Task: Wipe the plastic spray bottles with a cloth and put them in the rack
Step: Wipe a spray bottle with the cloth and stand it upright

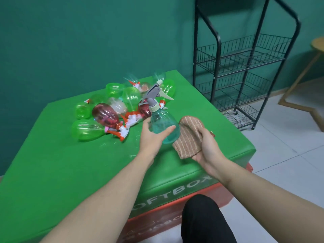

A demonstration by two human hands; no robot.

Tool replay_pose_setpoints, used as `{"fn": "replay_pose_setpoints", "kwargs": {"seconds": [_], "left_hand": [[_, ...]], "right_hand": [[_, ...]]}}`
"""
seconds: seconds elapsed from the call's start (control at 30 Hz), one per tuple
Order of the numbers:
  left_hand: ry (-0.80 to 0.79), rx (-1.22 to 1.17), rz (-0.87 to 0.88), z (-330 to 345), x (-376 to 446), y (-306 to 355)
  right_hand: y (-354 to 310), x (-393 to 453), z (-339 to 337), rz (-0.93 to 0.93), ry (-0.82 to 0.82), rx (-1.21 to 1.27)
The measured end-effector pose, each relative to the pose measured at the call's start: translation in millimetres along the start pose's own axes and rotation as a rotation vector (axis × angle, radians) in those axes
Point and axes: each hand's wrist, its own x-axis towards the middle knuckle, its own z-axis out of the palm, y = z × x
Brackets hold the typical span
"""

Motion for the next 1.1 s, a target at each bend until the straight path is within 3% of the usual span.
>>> {"fn": "replay_pose_setpoints", "kwargs": {"seconds": [0.2,0.63,1.1], "left_hand": [[-0.044,0.077,0.007,64.6,32.9,8.0],[-0.121,0.181,0.057,194.0,129.7,17.2],[-0.140,0.190,0.048,184.8,121.9,19.5]], "right_hand": [[-34.6,21.7,-50.6,-0.069,0.071,0.036],[-57.2,101.1,-99.7,0.007,0.090,0.091],[-46.5,95.7,-92.1,0.070,0.032,0.120]]}}
